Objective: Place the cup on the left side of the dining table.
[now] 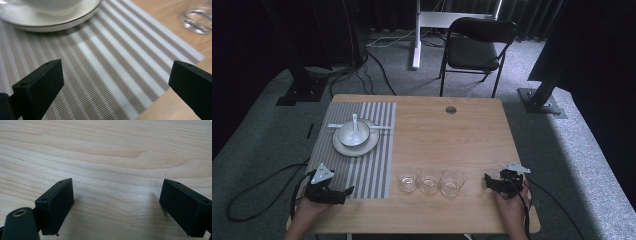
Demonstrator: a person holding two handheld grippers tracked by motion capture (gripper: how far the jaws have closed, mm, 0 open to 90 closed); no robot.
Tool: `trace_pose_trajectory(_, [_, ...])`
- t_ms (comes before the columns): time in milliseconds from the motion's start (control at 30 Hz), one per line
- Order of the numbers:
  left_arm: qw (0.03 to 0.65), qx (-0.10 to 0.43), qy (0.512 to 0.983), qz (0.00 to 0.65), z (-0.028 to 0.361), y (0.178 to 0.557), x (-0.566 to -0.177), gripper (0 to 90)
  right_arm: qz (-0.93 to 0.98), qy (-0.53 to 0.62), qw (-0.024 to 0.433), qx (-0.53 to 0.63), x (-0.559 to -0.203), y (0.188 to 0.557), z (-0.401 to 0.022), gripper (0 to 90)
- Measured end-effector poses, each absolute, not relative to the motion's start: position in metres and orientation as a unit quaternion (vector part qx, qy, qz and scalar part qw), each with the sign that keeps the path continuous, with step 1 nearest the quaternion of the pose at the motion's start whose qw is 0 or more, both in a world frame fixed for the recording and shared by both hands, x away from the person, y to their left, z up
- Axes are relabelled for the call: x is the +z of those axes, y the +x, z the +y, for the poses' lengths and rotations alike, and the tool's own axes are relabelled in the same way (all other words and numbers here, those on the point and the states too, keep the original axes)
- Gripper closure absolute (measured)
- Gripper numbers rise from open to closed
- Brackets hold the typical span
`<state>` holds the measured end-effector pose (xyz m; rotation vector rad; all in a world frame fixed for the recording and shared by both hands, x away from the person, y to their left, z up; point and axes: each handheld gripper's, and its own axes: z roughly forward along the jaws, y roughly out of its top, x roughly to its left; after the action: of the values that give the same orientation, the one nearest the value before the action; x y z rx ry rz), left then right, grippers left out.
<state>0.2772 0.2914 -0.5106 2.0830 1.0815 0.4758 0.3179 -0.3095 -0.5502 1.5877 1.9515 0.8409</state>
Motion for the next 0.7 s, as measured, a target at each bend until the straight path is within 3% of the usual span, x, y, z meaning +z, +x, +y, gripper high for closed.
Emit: trace_pose_trajectory(700, [0.376,0.149,0.841,0.36,0.243,0.29,-0.506,0.4,0.714,0.58,0.242,0.307,-0.55,0.318,-0.31,11.7])
